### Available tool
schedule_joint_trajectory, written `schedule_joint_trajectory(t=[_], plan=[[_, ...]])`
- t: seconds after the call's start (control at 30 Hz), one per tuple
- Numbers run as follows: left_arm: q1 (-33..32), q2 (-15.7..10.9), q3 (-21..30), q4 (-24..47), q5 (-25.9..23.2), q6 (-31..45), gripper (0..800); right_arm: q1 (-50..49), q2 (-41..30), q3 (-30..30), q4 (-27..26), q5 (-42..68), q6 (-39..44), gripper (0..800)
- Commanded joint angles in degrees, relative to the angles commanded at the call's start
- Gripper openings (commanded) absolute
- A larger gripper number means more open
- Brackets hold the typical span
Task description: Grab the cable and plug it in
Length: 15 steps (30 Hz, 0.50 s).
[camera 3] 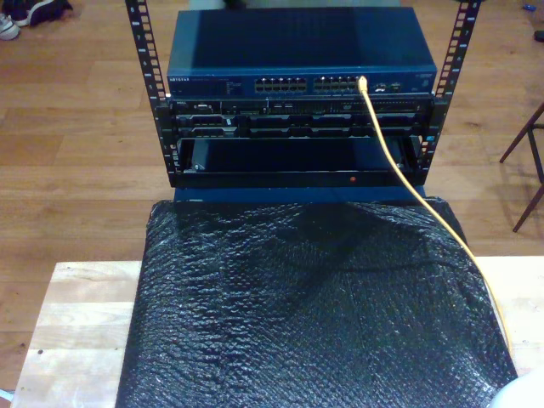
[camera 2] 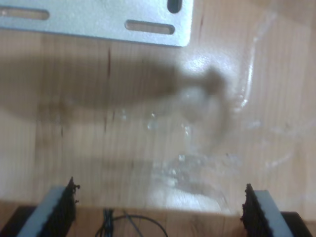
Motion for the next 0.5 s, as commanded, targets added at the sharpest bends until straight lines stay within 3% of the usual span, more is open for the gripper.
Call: schedule_joint_trajectory(t=[0.5], plan=[[0.0,0.0,-0.1,0.0,0.0,0.0,800,-1.2,2.6,0.9,-0.2,-1.4,0.2,800]])
